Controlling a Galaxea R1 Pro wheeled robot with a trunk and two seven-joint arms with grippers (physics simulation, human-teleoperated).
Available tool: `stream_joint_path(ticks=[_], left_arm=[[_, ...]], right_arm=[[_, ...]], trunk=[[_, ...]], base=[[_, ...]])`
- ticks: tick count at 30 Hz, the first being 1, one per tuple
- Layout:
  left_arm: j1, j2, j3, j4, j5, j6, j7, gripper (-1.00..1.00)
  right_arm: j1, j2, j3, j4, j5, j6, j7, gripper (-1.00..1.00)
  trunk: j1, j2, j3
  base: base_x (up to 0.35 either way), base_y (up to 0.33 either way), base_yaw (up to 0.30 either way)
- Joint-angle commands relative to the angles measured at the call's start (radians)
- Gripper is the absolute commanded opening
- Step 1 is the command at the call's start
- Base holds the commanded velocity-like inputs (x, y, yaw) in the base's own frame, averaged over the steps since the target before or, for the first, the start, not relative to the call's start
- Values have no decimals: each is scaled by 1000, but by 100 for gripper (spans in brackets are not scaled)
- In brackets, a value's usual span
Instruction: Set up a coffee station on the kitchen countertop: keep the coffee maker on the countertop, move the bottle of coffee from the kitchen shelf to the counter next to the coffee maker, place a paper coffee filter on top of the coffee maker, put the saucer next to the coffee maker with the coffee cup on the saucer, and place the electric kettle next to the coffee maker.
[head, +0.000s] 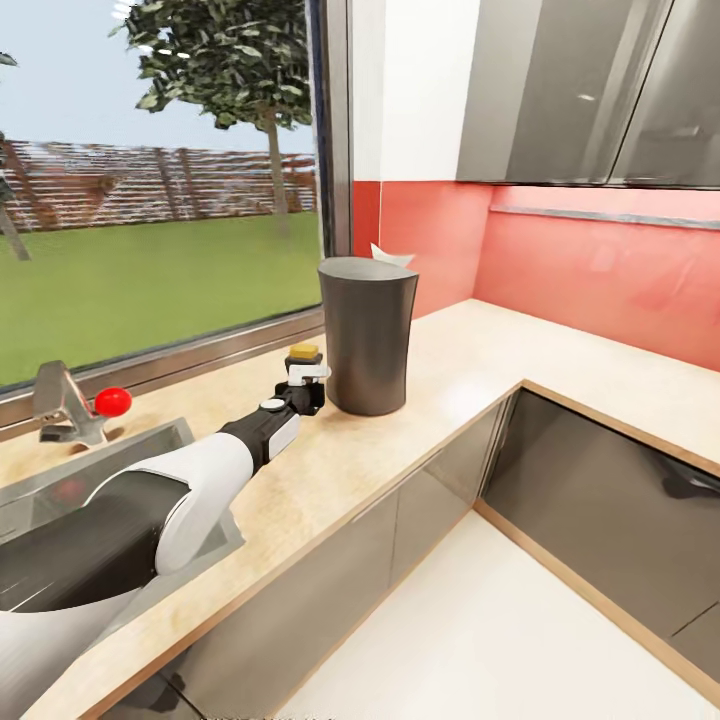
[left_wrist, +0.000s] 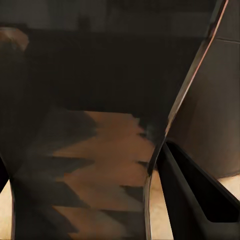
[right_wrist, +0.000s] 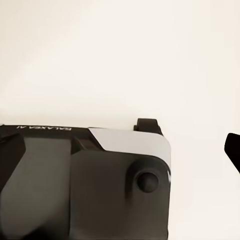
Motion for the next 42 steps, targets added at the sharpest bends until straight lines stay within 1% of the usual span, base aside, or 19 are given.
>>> stream_joint_path(ticks=[1,3,10,21,35,39,42], left_arm=[[-1,0,-9,1,8,-3,2,-100],[-1,0,-9,1,8,-3,2,-100],[-1,0,-9,2,9,-35,3,-100],[-1,0,-9,2,9,-40,2,-100],[6,0,-9,1,13,-42,2,-100],[6,0,-9,0,32,-43,2,-100],[7,0,-9,-1,38,-74,2,-100]], right_arm=[[0,0,8,-2,-7,5,-6,100],[0,0,8,-2,-7,5,-7,100],[0,0,8,-2,-7,5,-6,100],[0,0,8,-2,-7,5,-7,100],[0,0,7,-2,-8,7,-7,100],[0,0,5,-2,-8,7,-7,100],[0,0,5,-3,-7,4,-7,100]], trunk=[[4,-8,-6],[8,-15,-12],[8,-15,-14],[8,-15,-16],[62,-113,-81],[62,-113,-84],[62,-113,-84]], base=[[0,0,0],[0,0,0],[0,0,0],[0,0,0],[0,0,0],[0,0,0],[0,0,0]])
